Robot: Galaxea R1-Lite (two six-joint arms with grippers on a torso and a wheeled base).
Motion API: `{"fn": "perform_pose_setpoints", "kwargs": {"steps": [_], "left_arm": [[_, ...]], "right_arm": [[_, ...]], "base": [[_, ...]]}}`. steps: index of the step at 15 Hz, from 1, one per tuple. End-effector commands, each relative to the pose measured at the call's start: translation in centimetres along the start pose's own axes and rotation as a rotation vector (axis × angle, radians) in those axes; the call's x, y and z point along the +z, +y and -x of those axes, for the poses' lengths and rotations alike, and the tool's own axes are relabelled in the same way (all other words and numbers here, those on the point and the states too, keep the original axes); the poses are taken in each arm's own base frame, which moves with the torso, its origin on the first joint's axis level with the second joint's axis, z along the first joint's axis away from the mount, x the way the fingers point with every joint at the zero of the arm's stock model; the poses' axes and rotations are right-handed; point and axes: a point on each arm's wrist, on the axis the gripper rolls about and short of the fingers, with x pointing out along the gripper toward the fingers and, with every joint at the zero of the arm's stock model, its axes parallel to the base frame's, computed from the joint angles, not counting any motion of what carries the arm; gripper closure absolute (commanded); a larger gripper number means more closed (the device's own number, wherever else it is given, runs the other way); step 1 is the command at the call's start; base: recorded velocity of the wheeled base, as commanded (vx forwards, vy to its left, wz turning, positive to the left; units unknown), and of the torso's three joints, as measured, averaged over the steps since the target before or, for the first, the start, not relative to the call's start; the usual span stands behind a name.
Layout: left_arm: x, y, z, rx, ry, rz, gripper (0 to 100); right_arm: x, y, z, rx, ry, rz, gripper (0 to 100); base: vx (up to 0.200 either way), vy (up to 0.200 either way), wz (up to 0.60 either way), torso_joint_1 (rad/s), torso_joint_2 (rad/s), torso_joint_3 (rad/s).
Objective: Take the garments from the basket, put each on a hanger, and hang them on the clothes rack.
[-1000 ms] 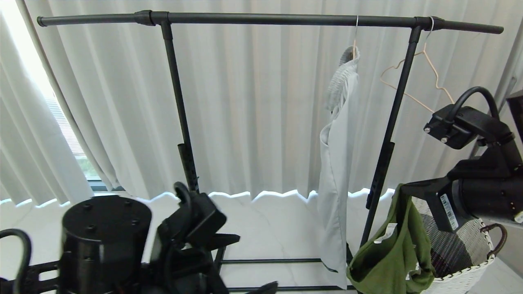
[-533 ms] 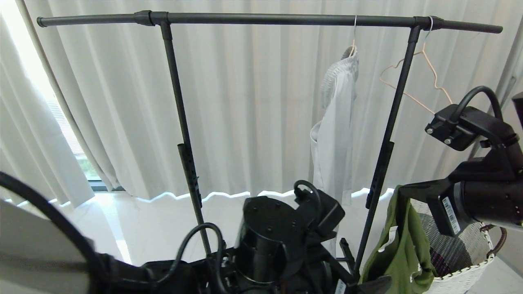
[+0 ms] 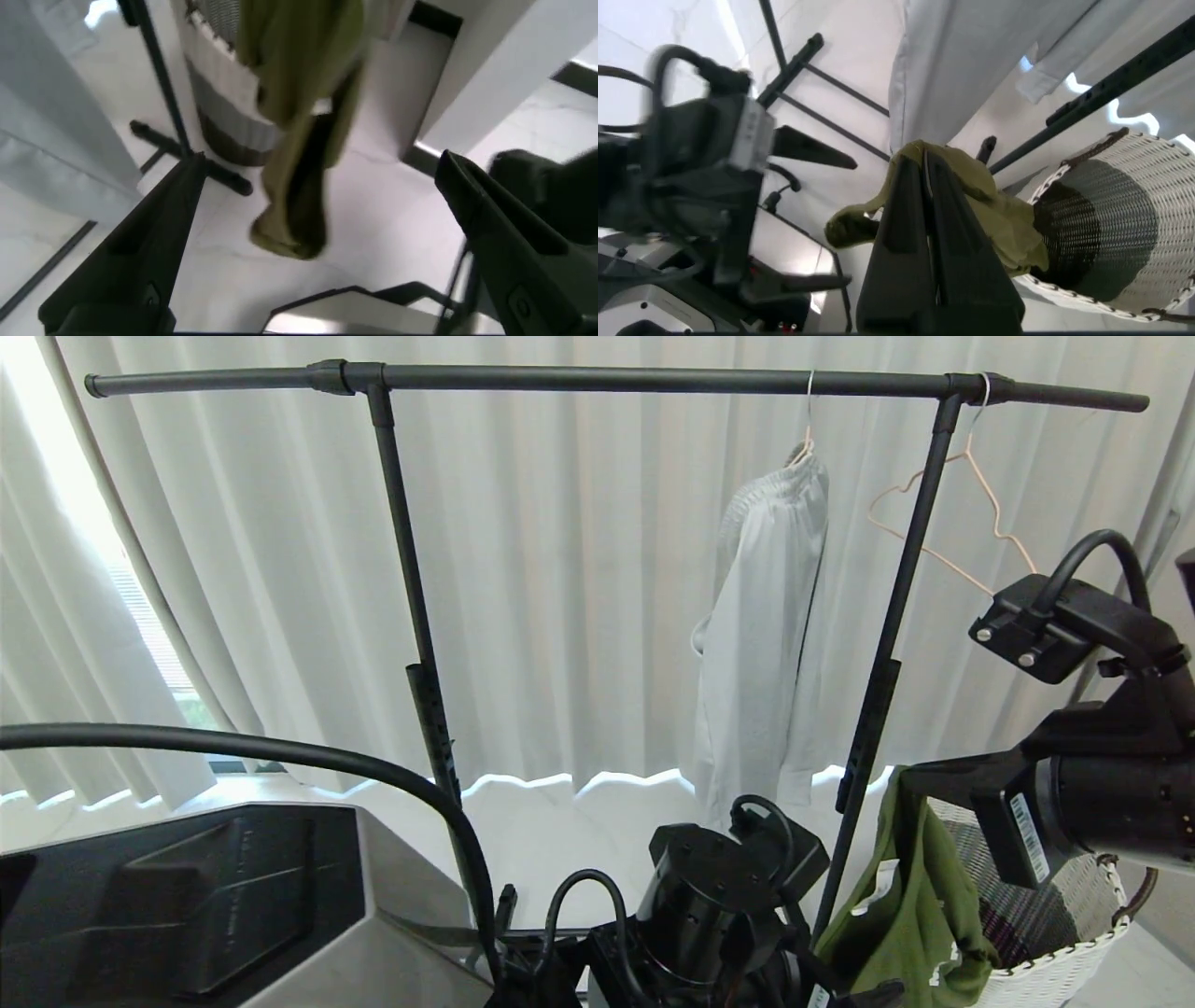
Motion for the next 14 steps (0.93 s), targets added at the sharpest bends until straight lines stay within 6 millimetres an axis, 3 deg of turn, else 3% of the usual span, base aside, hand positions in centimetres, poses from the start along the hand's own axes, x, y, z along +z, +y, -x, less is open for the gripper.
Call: {"fn": "perform_pose_setpoints", "kwargs": {"steps": [1, 5, 12, 13, 14], "left_arm": [[-1.2, 1.3, -0.8, 0.031, 0.034, 0.018, 0], [-2.8, 3.6, -1.5, 0.115, 0.076, 0.048, 0], [-4.4, 3.7, -1.4, 0.114, 0.131, -0.007, 0], [-4.3, 3.7, -1.4, 0.114, 0.129, -0.007, 100], [-4.3, 3.7, -1.5, 0.112, 0.126, -0.010, 100]], "right_arm": [[0.0, 0.0, 0.2, 0.001, -0.006, -0.002, 100], [0.0, -0.1, 0.4, 0.001, -0.013, -0.019, 100], [0.1, -0.3, 0.4, 0.014, -0.018, -0.028, 100], [0.2, -0.3, 0.5, 0.015, -0.021, -0.029, 100], [0.2, -0.3, 0.5, 0.015, -0.019, -0.028, 100]], "base": [[0.000, 0.000, 0.00, 0.000, 0.00, 0.000], [0.000, 0.000, 0.00, 0.000, 0.00, 0.000], [0.000, 0.000, 0.00, 0.000, 0.00, 0.000], [0.000, 0.000, 0.00, 0.000, 0.00, 0.000], [0.000, 0.000, 0.00, 0.000, 0.00, 0.000]]}}
